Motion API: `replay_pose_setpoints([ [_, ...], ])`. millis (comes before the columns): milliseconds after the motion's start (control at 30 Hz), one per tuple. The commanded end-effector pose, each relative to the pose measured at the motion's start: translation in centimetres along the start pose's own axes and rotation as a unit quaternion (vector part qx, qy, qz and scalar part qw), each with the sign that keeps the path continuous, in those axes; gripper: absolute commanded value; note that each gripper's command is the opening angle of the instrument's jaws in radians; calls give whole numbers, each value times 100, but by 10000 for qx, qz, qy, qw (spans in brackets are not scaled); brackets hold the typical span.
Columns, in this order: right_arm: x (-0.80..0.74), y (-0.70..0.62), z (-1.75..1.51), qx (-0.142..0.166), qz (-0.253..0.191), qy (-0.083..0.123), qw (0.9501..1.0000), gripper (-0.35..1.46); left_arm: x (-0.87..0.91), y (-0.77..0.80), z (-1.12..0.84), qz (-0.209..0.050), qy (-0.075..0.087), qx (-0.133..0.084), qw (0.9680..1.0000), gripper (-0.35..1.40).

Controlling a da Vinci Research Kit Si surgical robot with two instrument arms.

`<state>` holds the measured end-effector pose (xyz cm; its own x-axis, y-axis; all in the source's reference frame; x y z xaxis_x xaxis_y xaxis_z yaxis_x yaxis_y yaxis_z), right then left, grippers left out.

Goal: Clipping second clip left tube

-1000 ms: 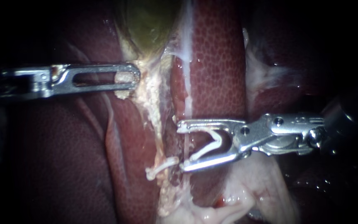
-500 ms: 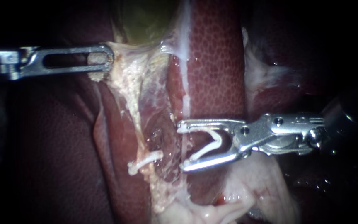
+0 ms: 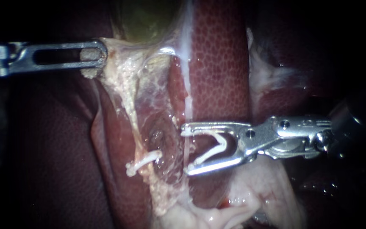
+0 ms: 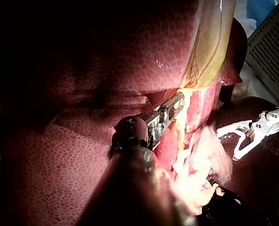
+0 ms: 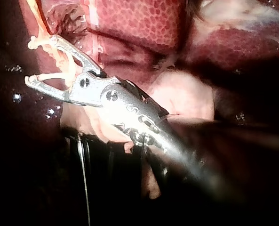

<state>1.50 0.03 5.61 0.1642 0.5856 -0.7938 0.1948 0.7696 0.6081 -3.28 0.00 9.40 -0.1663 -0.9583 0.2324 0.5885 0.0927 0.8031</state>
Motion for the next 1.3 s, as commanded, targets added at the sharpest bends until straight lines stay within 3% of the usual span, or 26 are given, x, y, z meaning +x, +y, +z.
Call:
replay_pose_setpoints([
  [33, 0, 0, 0, 0, 0, -1, 10000, 60, 0, 0, 0, -2, -2, -3, 10000, -35],
  [433, -4, 2, 8, -14, -21, 14, 10000, 60, 1, -1, 0, 23, -13, -18, 10000, -35],
  [1300, -66, 35, 77, 1, 98, -45, 9999, 60, 2, -4, 0, 13, -37, -48, 10000, -35],
])
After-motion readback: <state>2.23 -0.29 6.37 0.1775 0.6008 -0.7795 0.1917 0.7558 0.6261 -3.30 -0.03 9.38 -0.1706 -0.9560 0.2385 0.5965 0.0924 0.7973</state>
